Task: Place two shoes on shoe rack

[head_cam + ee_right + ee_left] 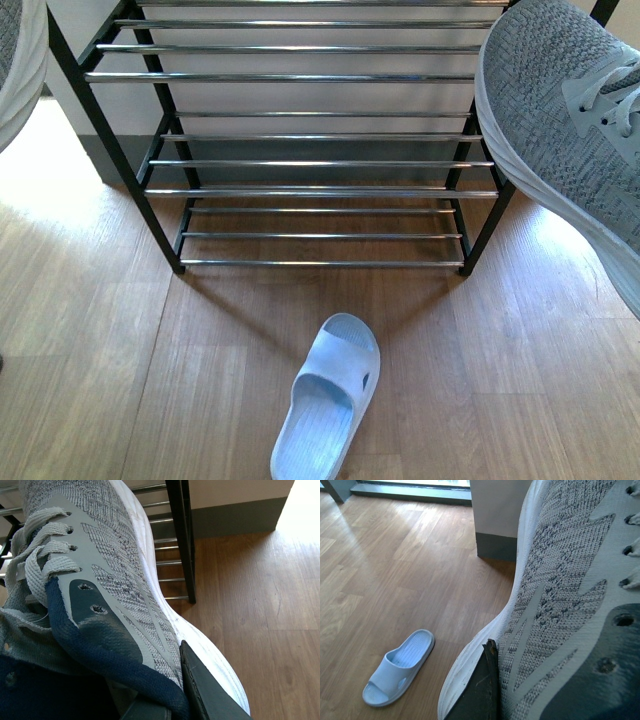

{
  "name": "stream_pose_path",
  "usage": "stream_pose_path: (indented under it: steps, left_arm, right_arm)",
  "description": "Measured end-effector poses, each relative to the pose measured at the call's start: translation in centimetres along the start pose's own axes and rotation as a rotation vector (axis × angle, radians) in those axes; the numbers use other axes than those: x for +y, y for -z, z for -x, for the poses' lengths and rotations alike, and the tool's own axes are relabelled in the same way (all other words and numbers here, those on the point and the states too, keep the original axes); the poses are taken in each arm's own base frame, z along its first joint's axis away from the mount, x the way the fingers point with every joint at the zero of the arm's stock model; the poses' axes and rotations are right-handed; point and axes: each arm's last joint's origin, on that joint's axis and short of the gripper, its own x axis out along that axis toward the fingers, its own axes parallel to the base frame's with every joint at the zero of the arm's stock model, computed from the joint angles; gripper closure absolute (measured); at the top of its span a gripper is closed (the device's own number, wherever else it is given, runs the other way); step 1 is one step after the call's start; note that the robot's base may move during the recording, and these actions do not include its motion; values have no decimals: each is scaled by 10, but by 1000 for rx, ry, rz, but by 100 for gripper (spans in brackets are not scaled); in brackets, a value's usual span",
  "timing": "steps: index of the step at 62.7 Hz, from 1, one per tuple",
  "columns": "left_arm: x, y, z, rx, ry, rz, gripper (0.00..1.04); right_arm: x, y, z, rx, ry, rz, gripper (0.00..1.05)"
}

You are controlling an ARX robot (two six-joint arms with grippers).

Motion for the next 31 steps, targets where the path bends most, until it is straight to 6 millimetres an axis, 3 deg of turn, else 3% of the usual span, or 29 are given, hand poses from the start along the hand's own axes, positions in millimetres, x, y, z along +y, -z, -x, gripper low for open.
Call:
stream_pose_path:
  steps: [31]
  left_arm:
    - [0,0,0,1,0,-1,103]
  right_arm:
    - [0,0,0,0,1,-1,103]
